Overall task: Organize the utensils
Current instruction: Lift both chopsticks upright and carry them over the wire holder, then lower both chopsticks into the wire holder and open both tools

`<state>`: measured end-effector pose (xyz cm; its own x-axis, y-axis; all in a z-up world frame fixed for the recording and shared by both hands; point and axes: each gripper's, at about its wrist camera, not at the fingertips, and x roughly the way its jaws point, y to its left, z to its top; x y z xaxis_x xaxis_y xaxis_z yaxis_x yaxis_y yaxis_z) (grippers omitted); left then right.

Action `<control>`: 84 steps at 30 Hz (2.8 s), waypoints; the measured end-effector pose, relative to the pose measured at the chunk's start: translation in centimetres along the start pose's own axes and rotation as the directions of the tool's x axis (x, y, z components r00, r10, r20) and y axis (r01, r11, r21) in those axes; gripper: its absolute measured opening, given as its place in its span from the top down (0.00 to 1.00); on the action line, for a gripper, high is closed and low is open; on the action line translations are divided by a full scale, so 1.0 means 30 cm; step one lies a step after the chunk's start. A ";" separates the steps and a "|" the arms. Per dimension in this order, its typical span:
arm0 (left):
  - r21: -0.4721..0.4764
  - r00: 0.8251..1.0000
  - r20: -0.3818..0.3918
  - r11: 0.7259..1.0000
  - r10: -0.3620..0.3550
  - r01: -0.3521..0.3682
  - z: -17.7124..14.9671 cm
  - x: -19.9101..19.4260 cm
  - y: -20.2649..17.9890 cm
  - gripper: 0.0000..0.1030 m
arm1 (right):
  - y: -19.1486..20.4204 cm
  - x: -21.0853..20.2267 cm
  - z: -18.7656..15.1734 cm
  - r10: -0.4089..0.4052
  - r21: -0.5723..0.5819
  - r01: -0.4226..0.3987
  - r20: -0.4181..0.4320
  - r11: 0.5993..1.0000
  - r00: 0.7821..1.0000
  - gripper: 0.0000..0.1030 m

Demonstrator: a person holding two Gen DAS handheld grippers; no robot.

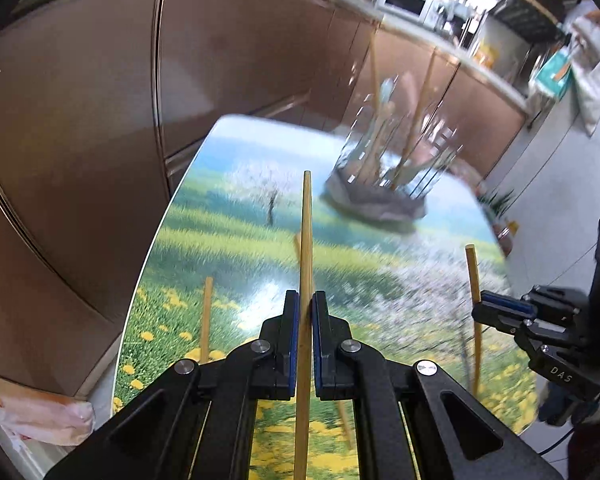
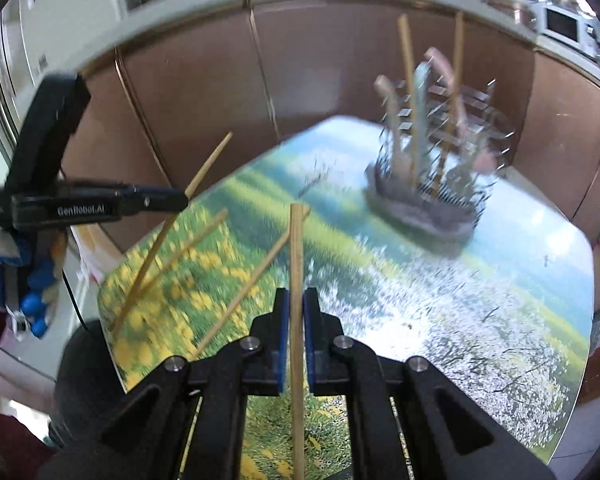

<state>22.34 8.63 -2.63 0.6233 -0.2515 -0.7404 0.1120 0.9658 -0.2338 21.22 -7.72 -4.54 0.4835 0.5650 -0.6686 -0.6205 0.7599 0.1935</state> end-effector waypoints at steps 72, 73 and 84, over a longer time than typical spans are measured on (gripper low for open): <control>-0.099 0.775 0.628 0.995 0.065 -0.004 0.506 0.425 -0.298 0.94 | -0.420 0.054 0.375 -0.291 0.169 0.237 0.562 0.957 0.774 0.93; -0.098 0.777 0.626 0.995 0.069 -0.010 0.502 0.427 -0.299 0.94 | -0.419 0.059 0.372 -0.288 0.169 0.234 0.553 0.958 0.782 0.93; -0.100 0.816 0.572 0.994 0.084 -0.032 0.491 0.364 -0.280 0.52 | -0.416 0.034 0.342 -0.287 0.179 0.227 0.492 0.957 0.822 0.92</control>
<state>39.61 -1.30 0.52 0.9606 -0.0886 -0.2636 0.0140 0.9621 -0.2723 35.80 -13.35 -0.28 0.8791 0.4046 -0.2521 -0.3737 0.9132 0.1623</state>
